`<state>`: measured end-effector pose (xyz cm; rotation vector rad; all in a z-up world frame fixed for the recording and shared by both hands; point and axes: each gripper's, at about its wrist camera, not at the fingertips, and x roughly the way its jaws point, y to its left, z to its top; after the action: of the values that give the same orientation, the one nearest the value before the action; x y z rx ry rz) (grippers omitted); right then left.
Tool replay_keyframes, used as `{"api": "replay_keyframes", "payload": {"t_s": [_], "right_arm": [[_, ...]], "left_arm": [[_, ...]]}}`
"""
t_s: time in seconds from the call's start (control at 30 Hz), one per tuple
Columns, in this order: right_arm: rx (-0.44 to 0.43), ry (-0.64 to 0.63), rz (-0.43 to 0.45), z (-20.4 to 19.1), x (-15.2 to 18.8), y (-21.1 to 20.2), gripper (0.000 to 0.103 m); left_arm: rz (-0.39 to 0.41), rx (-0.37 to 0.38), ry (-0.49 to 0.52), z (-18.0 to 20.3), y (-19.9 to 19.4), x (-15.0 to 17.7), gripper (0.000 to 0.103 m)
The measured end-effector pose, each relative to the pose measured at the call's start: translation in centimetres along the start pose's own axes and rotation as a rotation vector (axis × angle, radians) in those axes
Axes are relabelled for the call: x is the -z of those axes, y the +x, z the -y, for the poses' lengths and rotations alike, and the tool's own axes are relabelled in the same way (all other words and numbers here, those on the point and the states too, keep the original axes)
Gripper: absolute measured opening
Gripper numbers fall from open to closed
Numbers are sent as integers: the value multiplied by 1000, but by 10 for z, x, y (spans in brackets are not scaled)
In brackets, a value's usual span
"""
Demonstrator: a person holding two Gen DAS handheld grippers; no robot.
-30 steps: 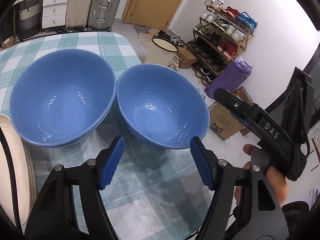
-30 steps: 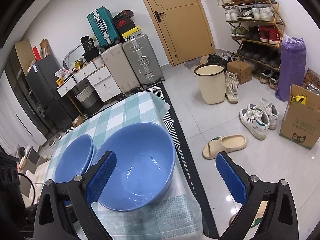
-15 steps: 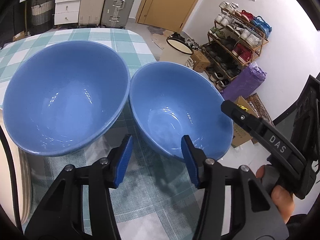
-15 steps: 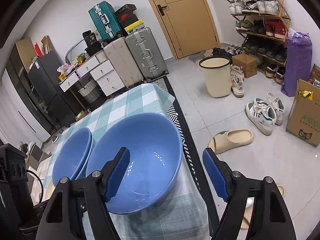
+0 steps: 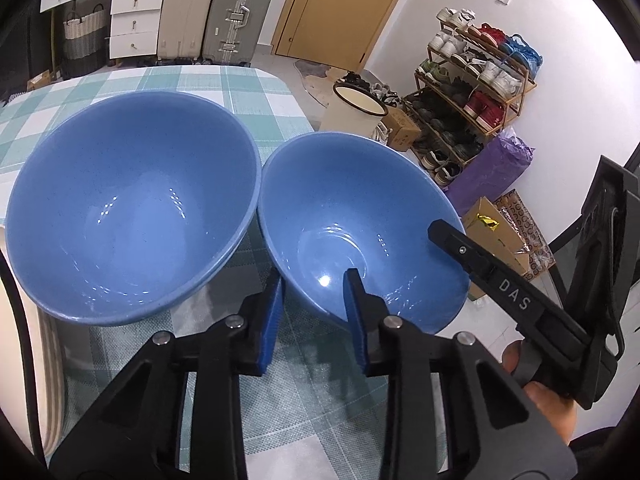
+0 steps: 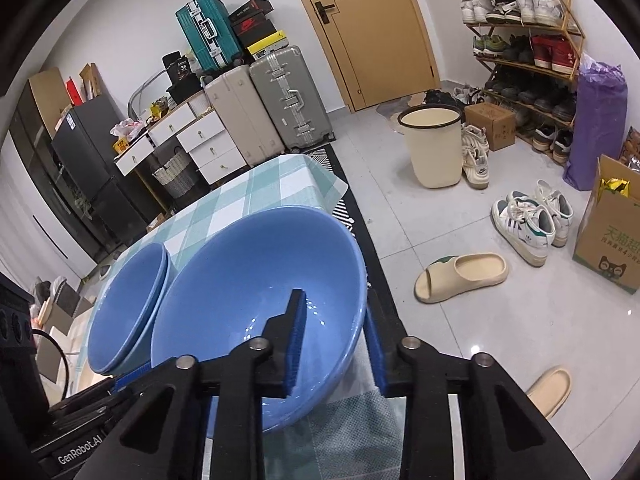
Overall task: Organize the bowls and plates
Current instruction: 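Close left gripper on the bowl rim while right gripper closes on it, then lift and carry the nested blue bowls with both grippers into the third blue bowl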
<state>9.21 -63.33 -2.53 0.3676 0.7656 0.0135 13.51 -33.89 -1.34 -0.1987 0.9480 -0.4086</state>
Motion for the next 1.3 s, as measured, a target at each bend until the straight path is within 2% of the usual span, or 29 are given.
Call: {"api": "replay_keyframes", "payload": {"t_s": [0.1, 0.7, 1.3], "right_arm": [[-4, 4, 4, 1, 0, 0, 23], [19, -25, 12, -1, 0, -5, 22], [3, -18, 97, 1, -8, -41, 22]], "left_arm": [[1, -9, 15, 0, -1, -1, 27], [16, -13, 56, 6, -14, 4, 27], [54, 17, 108, 21, -54, 4, 27]]}}
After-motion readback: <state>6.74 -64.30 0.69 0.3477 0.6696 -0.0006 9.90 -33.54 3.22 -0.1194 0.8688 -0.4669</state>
